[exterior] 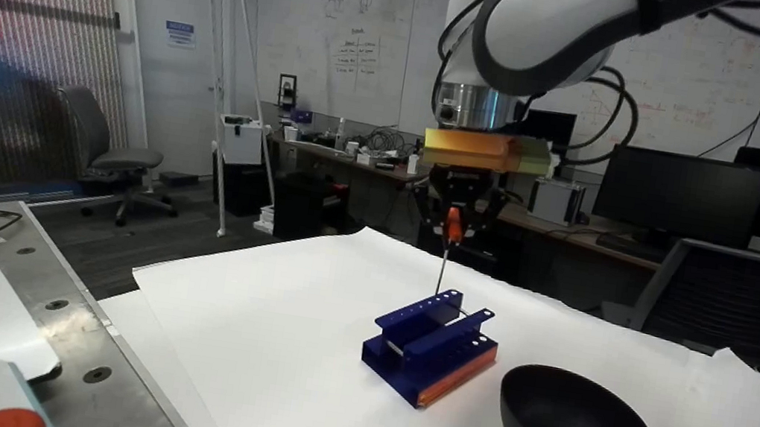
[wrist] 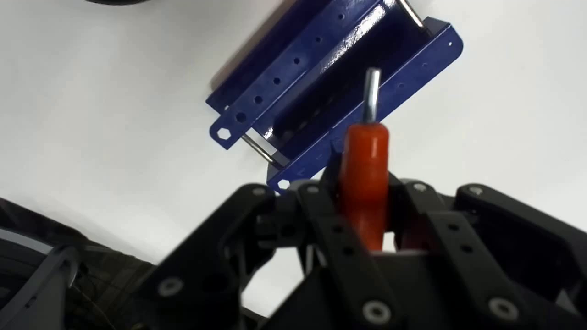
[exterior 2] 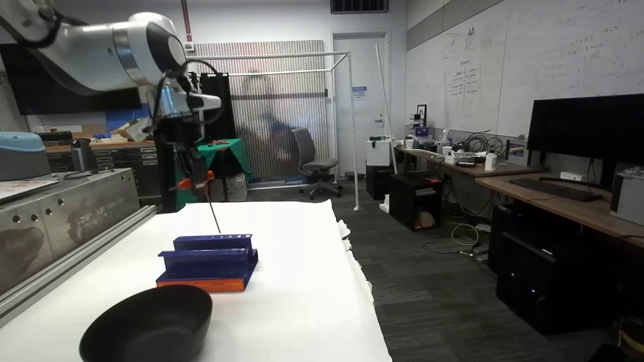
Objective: Put the red object in the bowl
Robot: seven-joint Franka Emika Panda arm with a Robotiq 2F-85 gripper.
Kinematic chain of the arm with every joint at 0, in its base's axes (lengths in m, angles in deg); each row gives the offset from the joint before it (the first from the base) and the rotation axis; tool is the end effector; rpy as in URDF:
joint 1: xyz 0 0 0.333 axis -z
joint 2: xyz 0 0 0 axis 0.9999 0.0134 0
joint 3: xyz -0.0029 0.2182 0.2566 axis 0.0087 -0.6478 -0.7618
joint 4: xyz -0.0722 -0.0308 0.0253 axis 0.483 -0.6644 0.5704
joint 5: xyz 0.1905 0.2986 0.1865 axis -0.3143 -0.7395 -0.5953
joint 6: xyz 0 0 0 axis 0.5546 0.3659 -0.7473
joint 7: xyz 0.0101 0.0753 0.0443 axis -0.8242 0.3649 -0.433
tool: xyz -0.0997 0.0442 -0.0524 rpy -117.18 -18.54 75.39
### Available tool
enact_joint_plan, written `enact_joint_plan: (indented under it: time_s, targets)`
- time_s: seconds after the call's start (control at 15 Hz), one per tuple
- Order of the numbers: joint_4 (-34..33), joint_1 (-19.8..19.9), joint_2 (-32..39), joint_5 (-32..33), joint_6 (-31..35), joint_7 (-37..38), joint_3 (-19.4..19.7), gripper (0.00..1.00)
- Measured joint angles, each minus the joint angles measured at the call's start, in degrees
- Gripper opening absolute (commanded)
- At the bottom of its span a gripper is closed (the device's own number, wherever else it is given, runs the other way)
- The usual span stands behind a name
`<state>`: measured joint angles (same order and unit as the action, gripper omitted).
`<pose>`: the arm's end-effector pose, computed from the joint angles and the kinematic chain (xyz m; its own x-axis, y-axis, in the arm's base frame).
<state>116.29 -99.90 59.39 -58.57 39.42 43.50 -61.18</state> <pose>0.6618 0.1091 0.4245 0.7231 -0.6807 0.1175 -0.6890 -0.7229 0.0517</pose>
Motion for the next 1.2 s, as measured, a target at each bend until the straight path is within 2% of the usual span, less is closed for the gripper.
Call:
enact_joint_plan:
  time_s: [0.33, 0.53, 0.8, 0.93, 1.2]
  targets:
    - [3.28, -0.29, -11.79, 1.00, -10.34, 0.02, -0.67, 0.14]
    - [6.37, 0.69, -14.88, 0.66, -14.62, -0.72, -0.82, 0.14]
    - [12.32, 3.67, -13.16, -4.34, -14.38, -7.20, -0.82, 0.11]
    - [14.87, 5.49, -11.18, -7.23, -13.22, -11.10, -0.66, 0.13]
    - [16.88, 8.68, -5.95, -11.95, -12.91, -18.00, 0.20, 0.12]
